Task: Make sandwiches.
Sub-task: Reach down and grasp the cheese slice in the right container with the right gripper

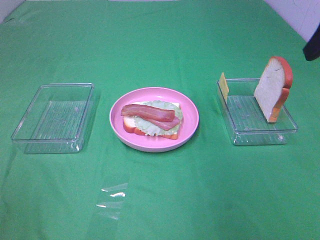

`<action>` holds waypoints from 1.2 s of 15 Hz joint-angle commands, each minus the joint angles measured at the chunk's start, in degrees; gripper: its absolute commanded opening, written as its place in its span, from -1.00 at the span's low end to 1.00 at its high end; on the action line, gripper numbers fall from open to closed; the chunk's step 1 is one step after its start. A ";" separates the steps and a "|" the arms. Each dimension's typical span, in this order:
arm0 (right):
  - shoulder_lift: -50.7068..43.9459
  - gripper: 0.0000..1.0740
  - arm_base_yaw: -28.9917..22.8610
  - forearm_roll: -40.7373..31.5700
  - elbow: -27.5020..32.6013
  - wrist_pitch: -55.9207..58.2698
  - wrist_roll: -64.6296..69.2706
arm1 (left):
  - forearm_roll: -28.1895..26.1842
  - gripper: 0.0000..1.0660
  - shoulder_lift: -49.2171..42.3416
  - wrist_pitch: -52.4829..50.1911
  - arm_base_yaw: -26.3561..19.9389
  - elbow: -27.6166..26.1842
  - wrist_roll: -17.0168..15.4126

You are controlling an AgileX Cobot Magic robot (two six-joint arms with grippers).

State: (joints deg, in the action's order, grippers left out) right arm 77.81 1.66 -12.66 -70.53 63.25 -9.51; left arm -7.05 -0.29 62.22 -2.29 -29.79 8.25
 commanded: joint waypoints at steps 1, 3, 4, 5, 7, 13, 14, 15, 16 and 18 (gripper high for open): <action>8.19 0.53 -4.13 0.06 -6.19 -0.29 1.32 | -0.57 0.83 -0.86 -0.52 0.23 0.17 -0.40; 15.41 0.53 -9.28 2.23 -11.69 -3.55 6.88 | -0.57 0.83 -0.86 -0.52 0.23 0.17 -0.40; 18.68 0.55 -10.94 3.44 -14.38 -4.81 10.54 | -0.57 0.83 -0.86 -0.52 0.23 0.17 -0.40; 20.17 0.63 -11.69 4.41 -15.53 -5.16 11.97 | -0.57 0.83 -0.86 -0.52 0.23 0.17 -0.40; 24.58 0.79 -14.09 8.54 -18.68 -5.56 15.93 | -0.57 0.83 -0.86 -0.52 0.23 0.17 -0.40; 27.22 0.78 -14.21 4.58 -19.71 -13.81 17.59 | -0.57 0.83 -0.86 -0.52 0.23 0.17 -0.40; 27.67 0.77 -14.21 4.47 -19.94 -14.04 17.48 | -0.57 0.83 -0.86 -0.52 0.23 0.17 -0.40; 28.65 0.76 -14.21 4.53 -20.57 -13.92 17.13 | -0.57 0.83 -0.86 -0.52 0.23 0.17 -0.40; 30.25 0.76 -14.21 4.47 -21.94 -13.92 16.33 | -0.57 0.83 -0.86 -0.52 0.23 0.17 -0.40; 35.75 0.76 -14.21 4.53 -28.42 -11.80 15.64 | -0.57 0.83 -0.86 -0.52 0.23 0.17 -0.40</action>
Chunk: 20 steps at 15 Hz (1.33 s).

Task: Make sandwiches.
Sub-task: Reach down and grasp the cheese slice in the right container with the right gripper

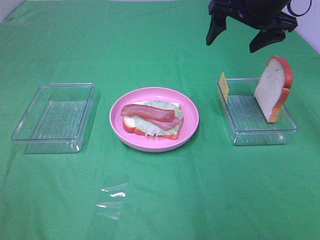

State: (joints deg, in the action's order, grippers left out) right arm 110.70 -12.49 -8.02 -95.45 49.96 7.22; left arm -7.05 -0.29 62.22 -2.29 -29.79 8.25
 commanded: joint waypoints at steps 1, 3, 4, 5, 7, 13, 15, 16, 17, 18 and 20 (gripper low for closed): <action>5.16 0.75 -0.06 -0.11 -6.36 3.55 -1.26 | -0.57 0.83 -0.86 -0.52 0.23 0.17 -0.40; 9.28 0.75 -0.06 0.52 -10.71 7.45 -1.60 | -0.57 0.83 -0.86 -0.52 0.23 0.17 -0.40; 10.49 0.75 -0.06 0.97 -11.57 8.65 -1.60 | -0.57 0.83 -0.86 -0.52 0.23 0.17 -0.40; 12.09 0.75 0.00 1.03 -12.26 9.91 -1.60 | -0.57 0.83 -0.86 -0.52 0.23 0.17 -0.40; 14.73 0.75 0.00 1.03 -12.26 10.89 -1.66 | -0.57 0.83 -0.86 -0.52 0.23 0.17 -0.40; 19.25 0.62 0.11 1.26 -12.26 10.26 -3.95 | -0.57 0.83 -0.86 -0.52 0.23 0.17 -0.40; 19.25 0.54 0.11 1.89 -12.26 10.08 -3.72 | -0.57 0.83 -0.86 -0.52 0.23 0.17 -0.40; 19.25 0.52 0.11 1.95 -12.26 10.20 -3.72 | -0.57 0.83 -0.86 -0.52 0.23 0.17 -0.40; 19.25 0.45 0.11 2.18 -12.26 10.20 -3.72 | -0.57 0.83 -0.86 -0.52 0.23 0.17 -0.40; 19.25 0.39 0.11 2.41 -12.26 10.20 -3.72 | -0.57 0.83 -0.86 -0.52 0.23 0.17 -0.40; 19.25 0.16 0.11 2.92 -12.26 10.71 -3.72 | -0.57 0.83 -0.86 -0.52 0.23 0.17 -0.40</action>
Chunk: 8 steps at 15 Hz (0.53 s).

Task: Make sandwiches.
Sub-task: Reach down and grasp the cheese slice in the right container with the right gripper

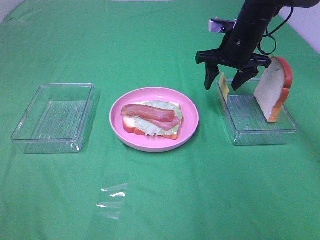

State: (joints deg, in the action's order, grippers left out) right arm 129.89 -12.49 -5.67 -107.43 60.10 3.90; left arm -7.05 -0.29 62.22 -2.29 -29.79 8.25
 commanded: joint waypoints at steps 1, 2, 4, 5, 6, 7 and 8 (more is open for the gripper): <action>0.06 0.04 0.11 0.74 -0.29 0.80 -0.40 | -0.57 0.83 -0.86 -0.52 0.23 0.17 -0.40; 0.06 -0.08 0.11 1.43 -0.29 0.92 -0.40 | -0.57 0.83 -0.86 -0.52 0.23 0.17 -0.40; 0.06 -0.20 0.11 2.01 -0.29 1.20 -0.40 | -0.57 0.83 -0.86 -0.52 0.23 0.17 -0.40; 0.06 -0.25 0.11 2.23 -0.29 1.49 -0.40 | -0.57 0.83 -0.86 -0.52 0.23 0.17 -0.40; 0.06 -0.33 0.11 2.23 -0.29 1.60 -0.40 | -0.57 0.83 -0.86 -0.52 0.23 0.17 -0.40; 0.06 -0.44 0.11 2.46 -0.29 1.72 -0.40 | -0.57 0.83 -0.86 -0.52 0.23 0.17 -0.40; 0.06 -0.56 0.11 2.64 -0.29 1.72 -0.40 | -0.57 0.83 -0.86 -0.52 0.23 0.17 -0.40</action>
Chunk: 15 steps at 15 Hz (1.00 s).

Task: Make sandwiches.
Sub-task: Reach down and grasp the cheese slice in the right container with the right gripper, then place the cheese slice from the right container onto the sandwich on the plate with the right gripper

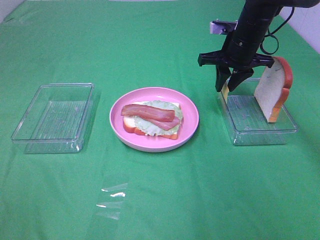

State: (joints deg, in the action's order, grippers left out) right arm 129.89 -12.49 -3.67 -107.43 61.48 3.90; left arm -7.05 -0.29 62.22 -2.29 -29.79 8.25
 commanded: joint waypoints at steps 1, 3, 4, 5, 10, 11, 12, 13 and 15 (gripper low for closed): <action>0.06 -0.63 0.11 0.69 -0.29 0.34 -0.40 | -0.57 0.83 -0.86 -0.52 0.23 0.17 -0.40; 0.06 -0.95 0.11 0.69 -0.29 0.40 -0.40 | -0.57 0.83 -0.86 -0.52 0.23 0.17 -0.40; 0.06 -1.00 0.11 0.69 -0.29 0.40 -0.40 | -0.57 0.83 -0.86 -0.52 0.23 0.17 -0.40; 0.06 -1.00 0.11 0.69 -0.29 0.46 -0.40 | -0.57 0.83 -0.86 -0.52 0.23 0.17 -0.40; -3.84 -1.00 0.11 0.69 -0.74 4.58 -0.40 | -0.57 0.83 -0.86 -0.52 0.23 0.17 -0.40; -5.50 -1.00 0.11 0.69 -0.86 5.79 -0.40 | -0.57 0.83 -0.86 -0.52 0.23 0.17 -0.40; -7.22 -1.00 0.11 0.57 -0.86 6.70 0.06 | -0.57 0.83 -0.86 -0.52 0.23 0.17 -0.40; -7.96 -1.00 0.11 0.29 -0.80 7.22 0.00 | -0.57 0.83 -0.86 -0.52 0.23 0.17 -0.40; -10.77 -1.00 0.11 -1.78 -0.57 8.94 -0.29 | -0.57 0.83 -0.86 -0.52 0.23 0.17 -0.40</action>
State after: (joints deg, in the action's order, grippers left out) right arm 119.75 -12.49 -4.87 -107.95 69.21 3.90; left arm -7.05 -0.29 62.22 -2.29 -29.79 8.25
